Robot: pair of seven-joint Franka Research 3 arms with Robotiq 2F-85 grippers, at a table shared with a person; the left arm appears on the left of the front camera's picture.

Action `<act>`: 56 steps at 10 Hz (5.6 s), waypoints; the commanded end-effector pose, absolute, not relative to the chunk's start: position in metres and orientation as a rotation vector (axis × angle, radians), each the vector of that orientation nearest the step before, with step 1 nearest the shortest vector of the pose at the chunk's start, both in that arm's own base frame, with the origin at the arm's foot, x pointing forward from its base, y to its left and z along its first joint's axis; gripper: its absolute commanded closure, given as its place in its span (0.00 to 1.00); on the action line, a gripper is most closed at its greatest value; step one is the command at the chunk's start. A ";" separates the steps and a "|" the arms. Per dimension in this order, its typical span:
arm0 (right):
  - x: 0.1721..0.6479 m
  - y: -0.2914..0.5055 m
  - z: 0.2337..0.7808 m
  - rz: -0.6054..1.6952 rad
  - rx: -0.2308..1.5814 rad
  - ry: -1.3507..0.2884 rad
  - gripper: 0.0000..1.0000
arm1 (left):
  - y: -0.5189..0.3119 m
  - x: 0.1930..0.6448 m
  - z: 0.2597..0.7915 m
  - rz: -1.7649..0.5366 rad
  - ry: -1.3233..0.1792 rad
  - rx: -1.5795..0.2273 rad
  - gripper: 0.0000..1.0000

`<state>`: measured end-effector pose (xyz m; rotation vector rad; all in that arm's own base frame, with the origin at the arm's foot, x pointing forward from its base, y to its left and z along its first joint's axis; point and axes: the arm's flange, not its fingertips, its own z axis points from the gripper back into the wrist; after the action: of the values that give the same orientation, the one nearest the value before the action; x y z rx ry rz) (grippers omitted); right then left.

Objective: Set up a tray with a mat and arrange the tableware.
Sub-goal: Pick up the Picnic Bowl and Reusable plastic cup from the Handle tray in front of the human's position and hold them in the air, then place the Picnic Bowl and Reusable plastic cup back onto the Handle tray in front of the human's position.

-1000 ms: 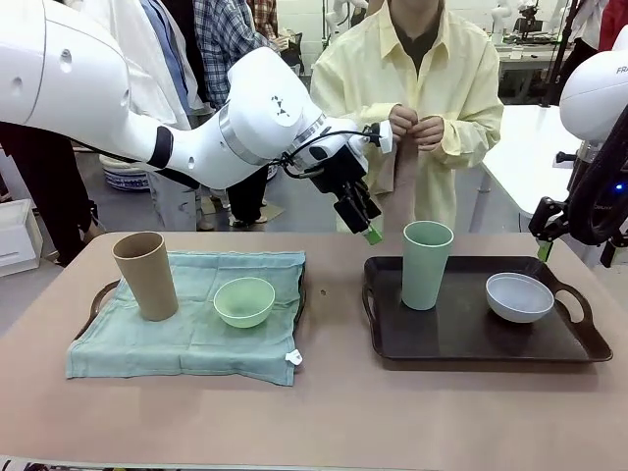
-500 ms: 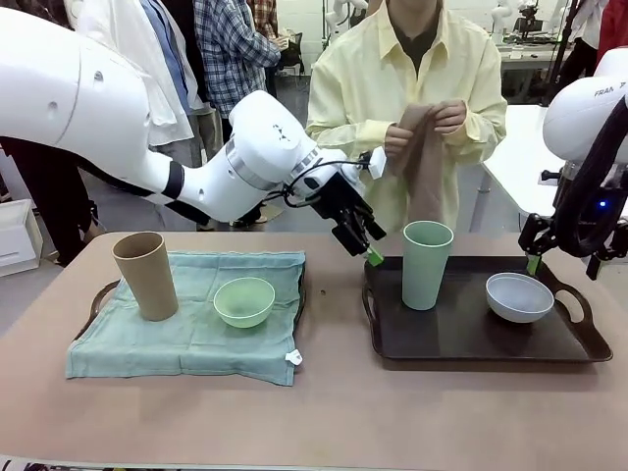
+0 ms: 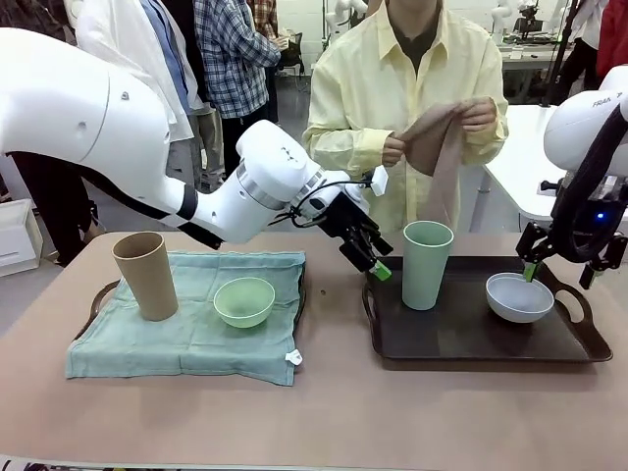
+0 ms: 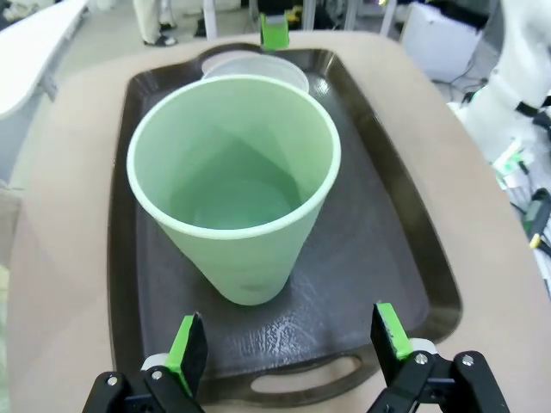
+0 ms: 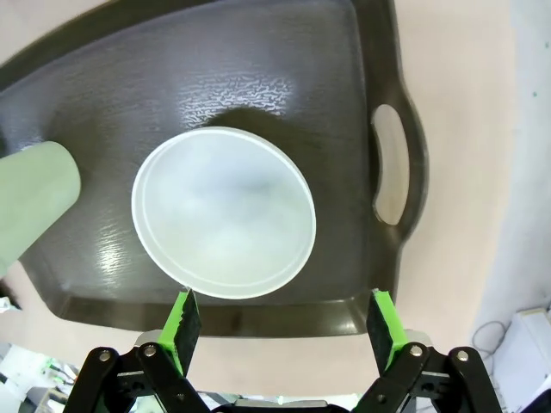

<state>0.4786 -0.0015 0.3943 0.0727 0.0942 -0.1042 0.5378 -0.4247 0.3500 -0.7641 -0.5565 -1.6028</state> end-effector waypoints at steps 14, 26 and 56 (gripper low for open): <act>0.491 0.012 0.343 -0.064 0.085 0.134 0.00 | -0.492 0.533 0.314 -1.704 -0.726 -0.848 0.00; 0.493 0.012 0.341 -0.024 0.103 0.130 1.00 | -0.514 0.528 0.316 -1.707 -0.699 -0.868 1.00; 0.381 -0.002 0.565 0.005 0.103 -0.104 1.00 | -0.436 0.439 0.510 -1.552 -0.780 -0.775 1.00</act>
<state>0.3802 -0.0015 0.5671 0.1033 -0.1059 0.0085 0.4381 -0.4356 0.5082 -0.7698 -0.7741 -1.5479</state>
